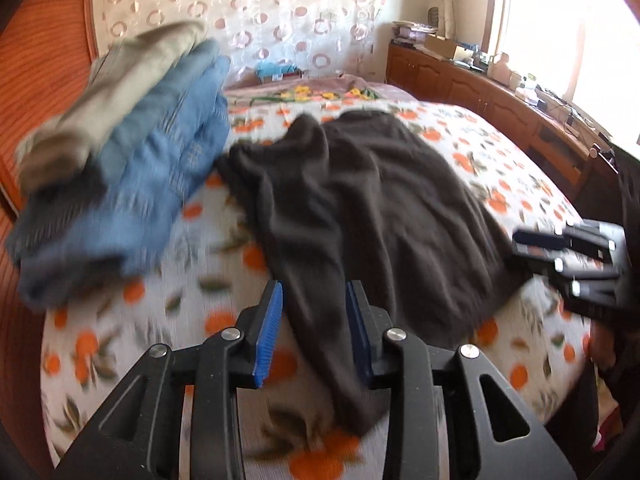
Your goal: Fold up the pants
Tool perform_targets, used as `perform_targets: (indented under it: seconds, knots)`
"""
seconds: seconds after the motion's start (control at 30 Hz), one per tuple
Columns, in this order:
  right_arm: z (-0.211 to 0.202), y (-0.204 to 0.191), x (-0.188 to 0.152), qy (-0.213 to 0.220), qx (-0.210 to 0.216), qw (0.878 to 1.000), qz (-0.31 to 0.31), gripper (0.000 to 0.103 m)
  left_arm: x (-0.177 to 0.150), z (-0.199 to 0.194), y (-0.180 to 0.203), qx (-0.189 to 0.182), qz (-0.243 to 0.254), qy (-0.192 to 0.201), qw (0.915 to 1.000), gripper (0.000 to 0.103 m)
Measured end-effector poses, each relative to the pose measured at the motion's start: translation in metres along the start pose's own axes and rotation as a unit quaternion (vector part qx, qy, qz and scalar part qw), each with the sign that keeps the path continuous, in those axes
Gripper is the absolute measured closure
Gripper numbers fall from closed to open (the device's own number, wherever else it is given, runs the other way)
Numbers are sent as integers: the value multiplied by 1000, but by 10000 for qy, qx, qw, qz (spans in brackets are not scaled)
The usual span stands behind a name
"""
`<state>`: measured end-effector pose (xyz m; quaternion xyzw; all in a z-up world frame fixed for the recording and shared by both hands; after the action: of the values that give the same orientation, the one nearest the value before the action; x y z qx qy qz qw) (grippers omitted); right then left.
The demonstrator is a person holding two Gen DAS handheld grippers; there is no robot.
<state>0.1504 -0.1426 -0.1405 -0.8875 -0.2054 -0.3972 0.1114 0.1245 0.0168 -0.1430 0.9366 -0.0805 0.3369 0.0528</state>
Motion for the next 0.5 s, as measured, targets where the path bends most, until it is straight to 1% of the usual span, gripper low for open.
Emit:
perform_targets:
  seconds: [0.07, 0.17, 0.37, 0.5]
  knots:
    - [-4, -1, -2, 22, -30, 10000, -6, 68, -11, -4, -1, 2, -64, -53, 10000, 69]
    - [-11, -1, -3, 5, -13, 9999, 109, 68, -24, -11, 1, -92, -142, -83, 9998, 69]
    - [-18, -2, -5, 20, 41, 9998, 198, 68, -35, -16, 0, -192, -307, -76, 9993, 69]
    - [-13, -4, -6, -65, 19, 9998, 167, 68, -38, -16, 4, -161, -305, -68, 9994, 69]
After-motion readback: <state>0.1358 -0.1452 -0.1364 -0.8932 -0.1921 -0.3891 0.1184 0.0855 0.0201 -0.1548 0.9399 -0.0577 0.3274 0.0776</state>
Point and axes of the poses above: each gripper's, at about its wrist camera, not at the fingertips, and z roughly the way its jaws point, y to its right, x to its top, the point moved 6 cm from there along z, roughly the way its jaws point, and after that the axes turned 2 degrees about -y, right-handed, at the moved point
